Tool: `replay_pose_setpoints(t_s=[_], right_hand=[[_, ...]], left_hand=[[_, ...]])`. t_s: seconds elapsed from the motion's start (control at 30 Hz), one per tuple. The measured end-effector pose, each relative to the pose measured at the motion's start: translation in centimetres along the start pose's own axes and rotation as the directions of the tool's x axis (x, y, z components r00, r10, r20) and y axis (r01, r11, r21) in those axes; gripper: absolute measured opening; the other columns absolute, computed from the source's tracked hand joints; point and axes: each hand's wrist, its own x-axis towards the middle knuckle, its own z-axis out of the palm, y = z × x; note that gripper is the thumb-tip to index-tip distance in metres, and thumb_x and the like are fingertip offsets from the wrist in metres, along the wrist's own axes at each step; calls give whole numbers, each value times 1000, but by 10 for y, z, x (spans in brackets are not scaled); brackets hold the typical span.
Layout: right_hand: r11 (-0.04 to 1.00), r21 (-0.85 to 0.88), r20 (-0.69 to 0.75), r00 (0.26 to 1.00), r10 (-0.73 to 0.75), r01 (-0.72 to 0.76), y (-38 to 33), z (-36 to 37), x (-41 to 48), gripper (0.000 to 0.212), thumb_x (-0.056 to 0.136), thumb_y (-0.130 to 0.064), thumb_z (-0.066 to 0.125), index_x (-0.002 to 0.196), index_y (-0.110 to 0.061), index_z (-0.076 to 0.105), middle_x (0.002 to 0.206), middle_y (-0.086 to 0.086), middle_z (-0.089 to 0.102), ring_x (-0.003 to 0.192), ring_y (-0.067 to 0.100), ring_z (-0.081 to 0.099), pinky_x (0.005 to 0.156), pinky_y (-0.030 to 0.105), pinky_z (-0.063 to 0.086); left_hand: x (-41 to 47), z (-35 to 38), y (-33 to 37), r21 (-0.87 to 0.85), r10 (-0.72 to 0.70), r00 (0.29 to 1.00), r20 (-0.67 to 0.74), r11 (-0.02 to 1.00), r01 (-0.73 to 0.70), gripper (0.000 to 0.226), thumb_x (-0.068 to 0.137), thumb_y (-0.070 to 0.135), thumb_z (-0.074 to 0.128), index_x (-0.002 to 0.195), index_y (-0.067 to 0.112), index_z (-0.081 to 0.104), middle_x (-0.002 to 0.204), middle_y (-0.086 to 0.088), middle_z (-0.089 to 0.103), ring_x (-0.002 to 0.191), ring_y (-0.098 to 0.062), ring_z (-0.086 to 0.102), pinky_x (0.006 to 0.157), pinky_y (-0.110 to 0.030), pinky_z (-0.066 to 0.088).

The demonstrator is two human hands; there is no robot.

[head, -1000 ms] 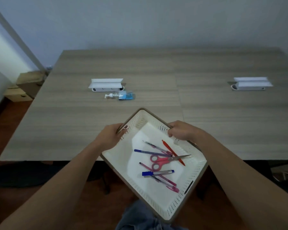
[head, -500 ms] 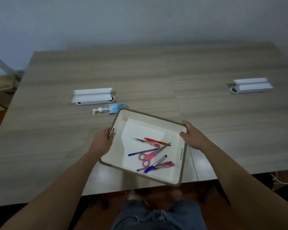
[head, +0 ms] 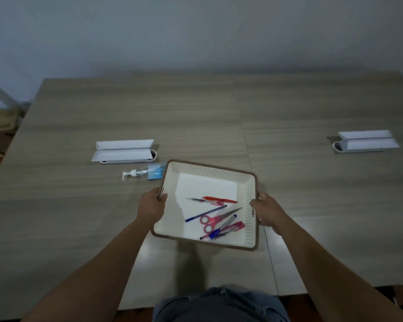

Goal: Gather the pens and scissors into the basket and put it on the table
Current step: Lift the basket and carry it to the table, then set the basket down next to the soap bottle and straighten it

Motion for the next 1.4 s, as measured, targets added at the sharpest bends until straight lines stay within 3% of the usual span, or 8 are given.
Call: replay_pose_setpoints(t_s=[0.27, 0.43, 0.67, 0.97, 1.07, 1.2, 1.3, 1.4], right_hand=[[991, -131, -84, 996, -31, 20, -20, -38, 91, 47, 101, -28, 55, 146, -21, 61, 135, 5, 74, 115, 29, 73, 102, 54, 60], [986, -165, -217, 975, -45, 9, -31, -60, 96, 43, 101, -29, 58, 141, -13, 64, 131, 10, 75, 115, 33, 73, 102, 53, 59], [983, -182, -163, 987, 5, -35, -51, -53, 161, 40, 101, -29, 57, 137, -15, 67, 125, 8, 76, 111, 31, 74, 101, 54, 60], [979, -202, -146, 989, 9, -39, -56, -45, 167, 40, 103, -27, 57, 141, -13, 65, 132, 13, 75, 115, 34, 74, 100, 50, 60], [961, -274, -199, 980, -20, -36, -65, -40, 165, 42, 105, -25, 58, 143, -8, 63, 137, 17, 72, 124, 39, 70, 96, 42, 56], [898, -437, -215, 962, -170, 61, -87, -17, 164, 65, 102, -26, 65, 161, -7, 46, 162, 20, 50, 153, 42, 44, 123, 54, 41], [832, -523, -72, 963, -260, 185, -114, 15, 162, 66, 104, -26, 62, 164, -9, 41, 169, 14, 42, 160, 35, 31, 130, 50, 27], [753, -566, 110, 936, -335, 336, -136, 60, 156, 64, 106, -25, 59, 165, -13, 39, 168, 12, 42, 158, 33, 31, 128, 45, 28]], left_hand=[[53, 46, 53, -114, -52, 998, 45, 992, 56, 32, 110, 25, 54, 128, 6, 72, 116, -14, 78, 106, -31, 75, 93, -43, 60], [58, 62, 75, -127, -44, 991, 126, 990, 60, 31, 110, 18, 52, 133, 7, 70, 122, -12, 75, 114, -30, 72, 94, -37, 55], [114, 78, 70, -93, -164, 966, 202, 978, 185, 25, 108, 19, 52, 120, 16, 74, 113, -6, 77, 106, -26, 72, 88, -36, 53], [124, 71, 58, -148, -131, 968, 215, 975, 165, 27, 107, 24, 55, 125, 21, 75, 114, -3, 79, 106, -25, 74, 96, -42, 59], [129, 66, 37, -311, -157, 943, 295, 917, 250, 24, 104, 36, 59, 117, 30, 78, 108, -2, 81, 104, -29, 77, 99, -54, 62], [131, 45, 15, -521, -308, 907, 288, 744, 418, 23, 103, 36, 63, 109, 19, 79, 105, -10, 80, 101, -31, 76, 94, -48, 63], [133, 27, -14, -612, -448, 858, 252, 613, 500, 19, 102, 21, 64, 106, 9, 78, 103, -16, 77, 86, -26, 72, 78, -39, 59], [134, 10, -45, -712, -545, 814, 202, 489, 504, 14, 101, 13, 62, 98, 11, 76, 96, -13, 74, 76, -22, 69, 65, -31, 56]])
